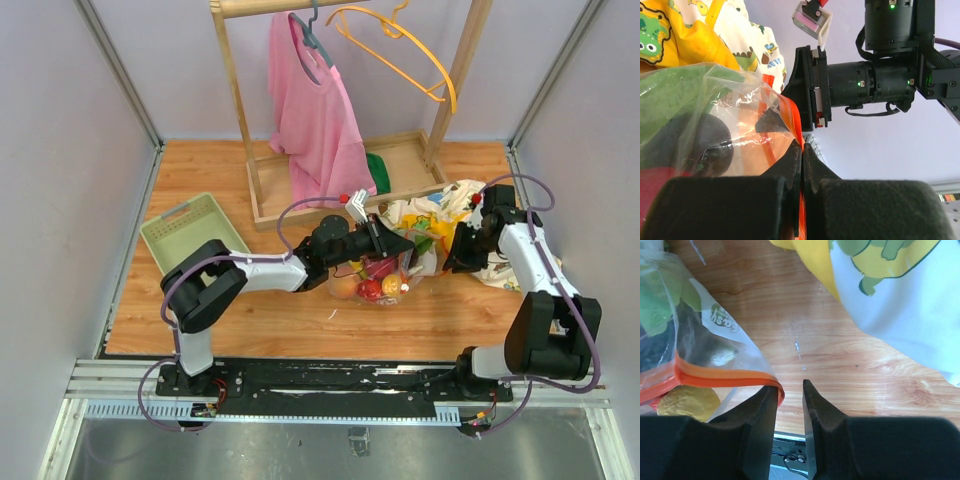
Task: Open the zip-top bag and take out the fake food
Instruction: Open the zipper of the food storage bag at the center of the board.
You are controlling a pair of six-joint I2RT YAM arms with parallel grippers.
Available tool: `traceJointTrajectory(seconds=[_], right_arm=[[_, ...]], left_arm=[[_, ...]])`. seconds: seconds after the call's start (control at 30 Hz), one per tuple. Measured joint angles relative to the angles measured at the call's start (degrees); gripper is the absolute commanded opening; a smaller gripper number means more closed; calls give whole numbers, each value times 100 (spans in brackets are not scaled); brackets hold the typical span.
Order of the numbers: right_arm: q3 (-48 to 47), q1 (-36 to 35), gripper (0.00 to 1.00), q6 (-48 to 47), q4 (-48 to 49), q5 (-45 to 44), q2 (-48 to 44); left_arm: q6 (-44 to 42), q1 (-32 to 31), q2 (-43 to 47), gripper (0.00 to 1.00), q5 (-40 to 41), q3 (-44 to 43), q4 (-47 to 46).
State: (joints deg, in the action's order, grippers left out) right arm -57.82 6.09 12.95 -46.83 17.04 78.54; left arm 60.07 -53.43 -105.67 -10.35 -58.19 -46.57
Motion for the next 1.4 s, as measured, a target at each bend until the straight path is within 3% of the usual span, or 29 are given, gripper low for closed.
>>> traceJointTrajectory(seconds=[0.1,0.2,0.47,0.63,0.83,1.07,1.23,1.4], right_arm=[[-55,35,29,-63,-35,-76,111],[-76,96,39,-85,-17,44,164],[254,348,48,221,479,1722,39],[680,348,39,511,787,2293,13],[1134,348,2,763,920,2398,-114],[498,348,1,396,555,2022,-236],[-573,363,1,-337,170,2017,-234],[-1926,455,1,-1217,-160,2210,-234]], left_arm=[[-28,11,-39,0,-98,-20,-55],[-26,11,-131,0,-249,-48,-186],[-17,11,-254,0,-494,-162,-315],[24,11,-254,0,-527,-186,-361],[42,11,-254,0,-538,-195,-396],[-131,11,-188,0,-511,-195,-306],[-501,24,210,0,-498,-256,109],[-885,46,437,0,-586,-857,680]])
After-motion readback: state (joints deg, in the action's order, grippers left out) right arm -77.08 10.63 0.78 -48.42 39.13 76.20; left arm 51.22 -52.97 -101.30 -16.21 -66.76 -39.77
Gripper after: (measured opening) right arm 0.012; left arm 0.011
